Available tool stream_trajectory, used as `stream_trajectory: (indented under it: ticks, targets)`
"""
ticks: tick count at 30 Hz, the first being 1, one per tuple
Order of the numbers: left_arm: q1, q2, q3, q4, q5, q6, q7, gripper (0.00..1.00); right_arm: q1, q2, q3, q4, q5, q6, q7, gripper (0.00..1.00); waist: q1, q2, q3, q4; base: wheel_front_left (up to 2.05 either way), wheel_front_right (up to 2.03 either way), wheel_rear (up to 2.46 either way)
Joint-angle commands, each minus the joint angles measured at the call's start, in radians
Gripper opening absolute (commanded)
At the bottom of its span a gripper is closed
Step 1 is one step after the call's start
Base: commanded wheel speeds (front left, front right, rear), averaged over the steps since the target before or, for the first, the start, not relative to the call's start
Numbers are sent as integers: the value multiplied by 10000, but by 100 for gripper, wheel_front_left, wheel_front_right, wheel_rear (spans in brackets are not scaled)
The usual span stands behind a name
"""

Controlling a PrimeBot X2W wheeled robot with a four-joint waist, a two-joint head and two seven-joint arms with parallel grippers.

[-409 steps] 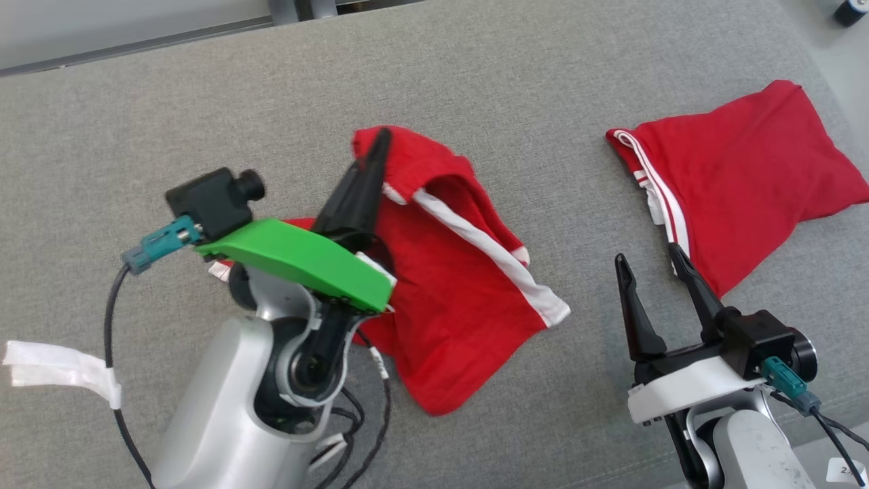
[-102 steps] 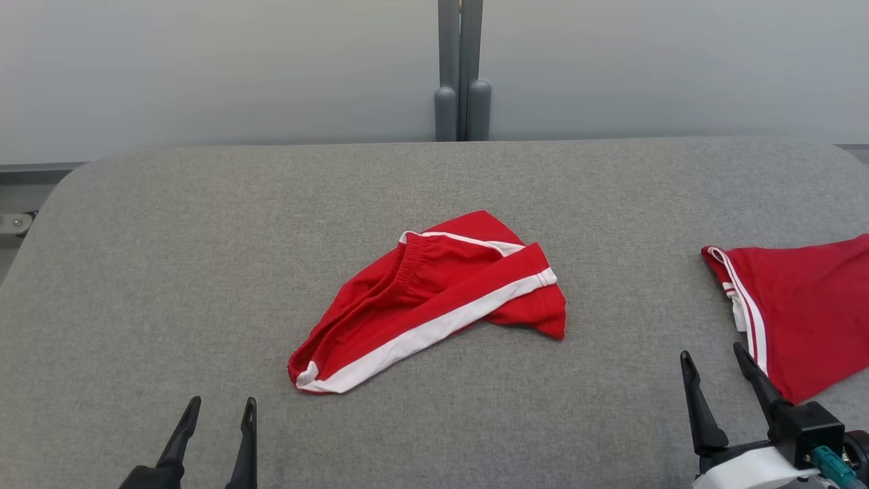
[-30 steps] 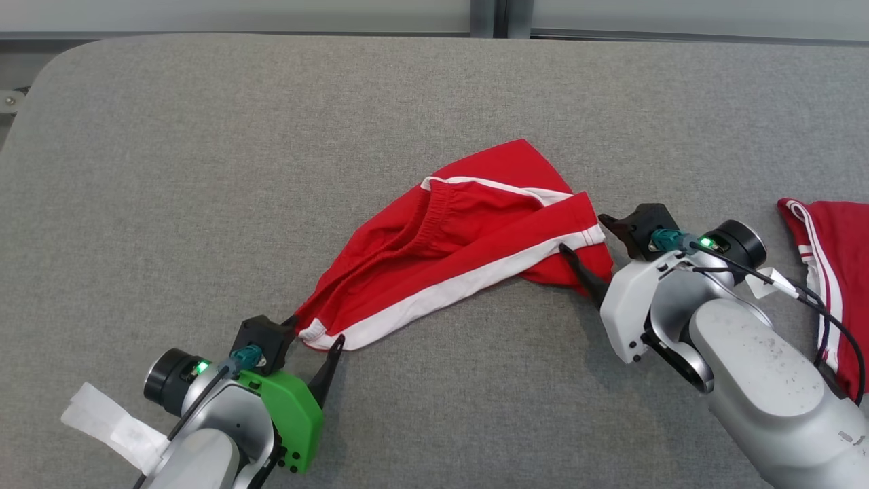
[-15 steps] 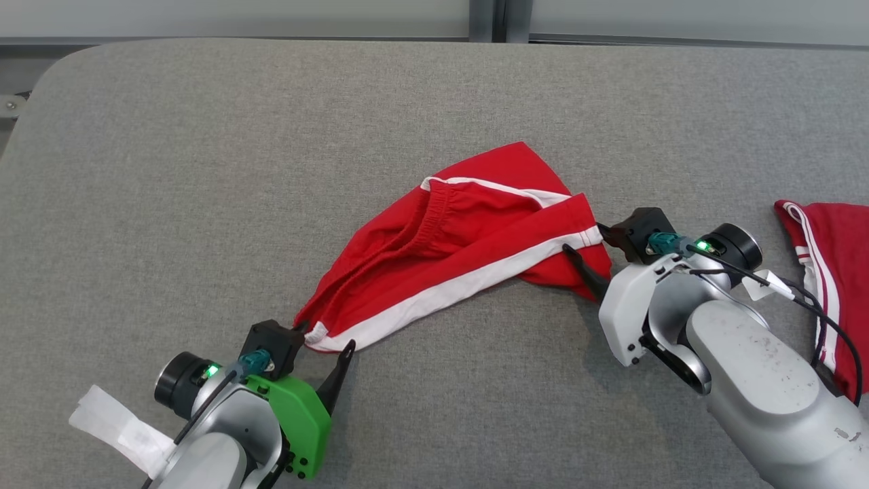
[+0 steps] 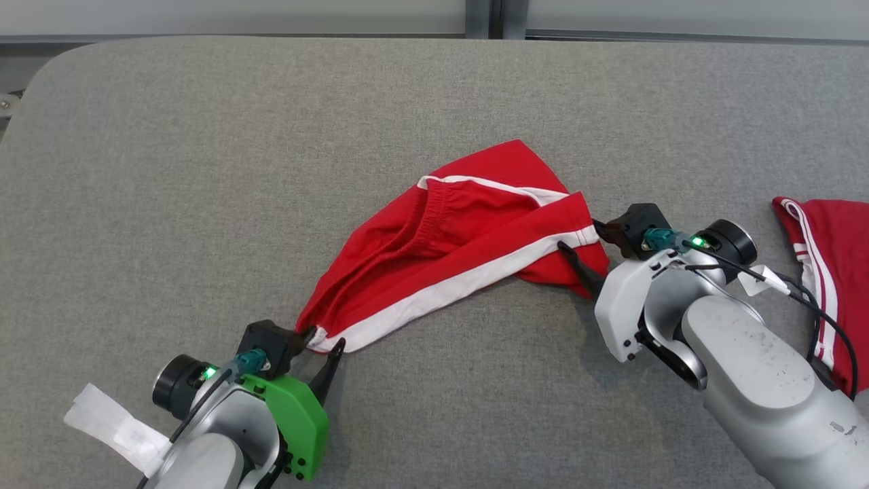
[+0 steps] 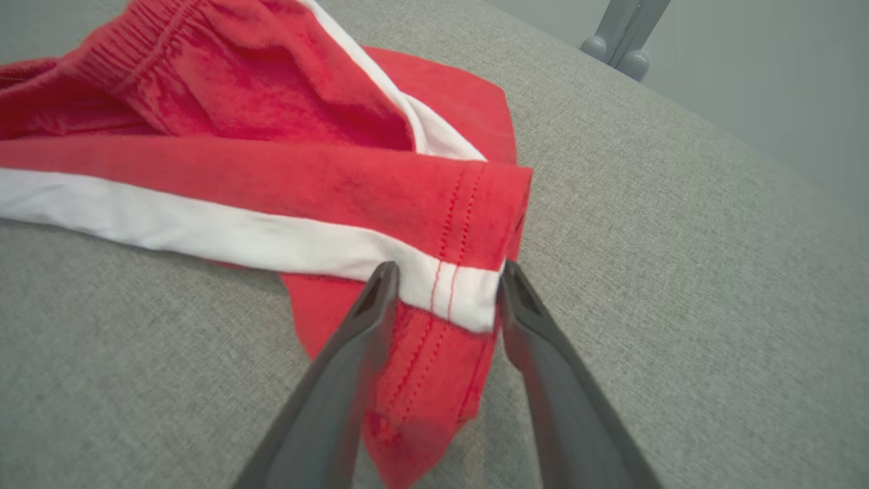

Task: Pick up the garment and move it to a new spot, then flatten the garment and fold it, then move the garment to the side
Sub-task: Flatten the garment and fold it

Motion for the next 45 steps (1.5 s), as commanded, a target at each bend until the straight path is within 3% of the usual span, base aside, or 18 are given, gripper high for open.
stream_trajectory:
  ticks: [1, 2, 4, 6, 9, 10, 11, 17, 22, 27, 31, 37, 40, 45]
  targets:
    - [39, 22, -21, -28, -73, 20, -56, 56, -85, -47, -16, 44, 92, -15, -58, 73, 0, 0, 19, 8, 0, 0, 0]
    - [-27, 12, -48, -24, -139, 12, -78, 40, -107, -62, -37, 97, 80, -15, -67, 73, 0, 0, 57, 24, 0, 0, 0]
    - [-103, 18, -72, -1, -208, 4, -149, 25, -179, 4, -55, 199, 194, -16, -33, 71, 0, 0, 110, 35, 0, 0, 0]
    - [-156, 27, -88, 43, -232, 0, -173, 17, -264, 6, -14, 301, 202, -17, 12, 61, 0, 0, 138, 44, 0, 0, 0]
    - [-199, -3, -121, 116, -316, -4, -254, 0, -312, 57, 54, 452, 335, -16, 54, 31, 0, 0, 146, 71, 0, 0, 0]
    - [-210, -22, -127, 142, -370, -7, -262, 0, -318, 83, 84, 485, 418, -16, 31, 2, 0, 0, 129, 76, 0, 0, 0]
    - [-213, -42, -112, 162, -435, -10, -318, 0, -319, 104, 133, 495, 523, -16, 44, 0, 0, 0, 117, 77, 0, 0, 0]
    - [-81, -322, 167, 101, -1315, -25, -423, 0, -176, -34, 96, 144, 1378, -16, 90, 0, 0, 0, -23, 61, 0, 0, 0]
    - [340, -349, 833, -1140, -3240, -38, 2, 0, 438, -769, -555, -1670, 3483, -16, 652, 0, 0, 0, -311, -66, 0, 0, 0]
    - [960, 116, 1643, -3689, -5218, -29, 838, 0, 1315, -2004, -2349, -4306, 5619, -14, 1729, 0, 0, 0, -496, -387, 0, 0, 0]
    - [1053, 301, 2326, -5694, -6498, 342, 1509, 0, 1595, -2524, -4255, -5765, 6445, -11, 2581, 0, 0, 0, -299, -626, 0, 0, 0]
    - [-829, 338, 2633, -6882, -7554, 971, 2732, 0, 144, -1981, -5767, -6427, 6602, -9, 4028, 0, 0, 0, 663, -720, 0, 0, 0]
    - [-2632, 302, 2615, -6134, -7345, 1201, 3193, 0, -1361, -1269, -5961, -5949, 6154, -9, 4470, 0, 0, 0, 1228, -644, 0, 0, 0]
    - [-6097, -106, 2770, -3709, -6599, 1555, 3075, 0, -4196, 37, -6067, -4309, 4499, -9, 4149, 0, 0, 0, 2222, -518, 0, 0, 0]
